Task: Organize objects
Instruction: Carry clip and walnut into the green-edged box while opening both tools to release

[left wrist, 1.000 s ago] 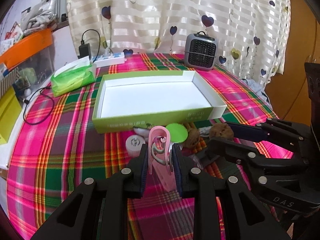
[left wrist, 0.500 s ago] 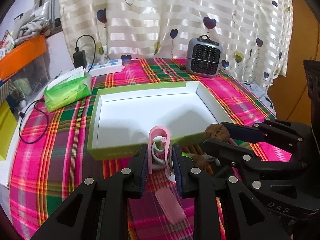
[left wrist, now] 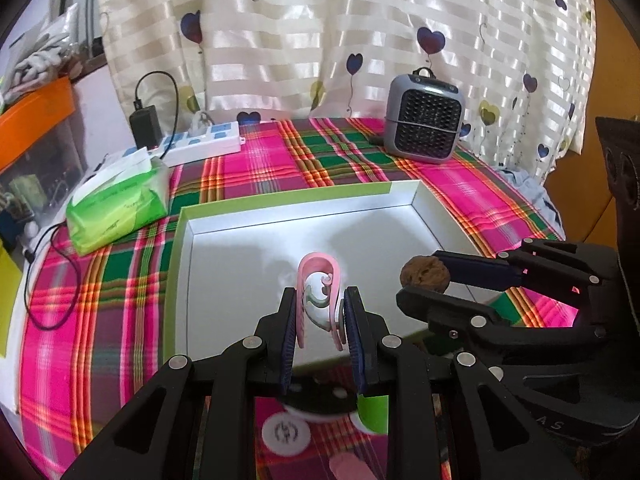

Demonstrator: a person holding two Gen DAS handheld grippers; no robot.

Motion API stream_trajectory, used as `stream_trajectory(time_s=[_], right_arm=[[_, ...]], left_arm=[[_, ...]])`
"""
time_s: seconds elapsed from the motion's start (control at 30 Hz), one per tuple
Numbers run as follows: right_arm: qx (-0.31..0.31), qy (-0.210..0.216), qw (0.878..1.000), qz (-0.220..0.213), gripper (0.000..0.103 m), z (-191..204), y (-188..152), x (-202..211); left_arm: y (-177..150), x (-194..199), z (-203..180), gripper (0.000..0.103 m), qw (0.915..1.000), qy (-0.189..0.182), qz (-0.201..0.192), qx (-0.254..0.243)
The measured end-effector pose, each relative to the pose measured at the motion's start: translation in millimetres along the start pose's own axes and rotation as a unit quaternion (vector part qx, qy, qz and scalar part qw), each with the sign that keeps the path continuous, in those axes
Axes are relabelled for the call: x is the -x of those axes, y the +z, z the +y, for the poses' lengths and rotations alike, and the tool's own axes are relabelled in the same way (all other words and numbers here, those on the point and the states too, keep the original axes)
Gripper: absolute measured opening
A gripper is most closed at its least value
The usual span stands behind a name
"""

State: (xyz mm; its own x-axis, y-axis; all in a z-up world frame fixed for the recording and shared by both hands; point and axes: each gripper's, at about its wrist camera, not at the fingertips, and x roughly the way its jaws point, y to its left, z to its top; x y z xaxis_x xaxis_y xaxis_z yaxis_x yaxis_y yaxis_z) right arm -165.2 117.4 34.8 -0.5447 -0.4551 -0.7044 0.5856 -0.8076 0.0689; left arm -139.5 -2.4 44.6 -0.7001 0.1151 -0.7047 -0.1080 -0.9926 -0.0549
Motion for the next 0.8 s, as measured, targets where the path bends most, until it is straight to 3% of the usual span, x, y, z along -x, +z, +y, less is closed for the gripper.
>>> stream_trajectory(time_s=[0.53,0.8], right_arm=[[-0.016,0.001,0.999,0.038,0.032,-15.6,3.2,-40.6],[-0.016,0.004,0.999,0.039,0.032,-15.6,2.5,-42.2]], left_arm=[[4.3,-43.1,11.3,0.021,0.9988,-0.014,0.047,0.008],[3.4,-46.0,12.3,0.021,0.9985,-0.019,0.049,0.011]])
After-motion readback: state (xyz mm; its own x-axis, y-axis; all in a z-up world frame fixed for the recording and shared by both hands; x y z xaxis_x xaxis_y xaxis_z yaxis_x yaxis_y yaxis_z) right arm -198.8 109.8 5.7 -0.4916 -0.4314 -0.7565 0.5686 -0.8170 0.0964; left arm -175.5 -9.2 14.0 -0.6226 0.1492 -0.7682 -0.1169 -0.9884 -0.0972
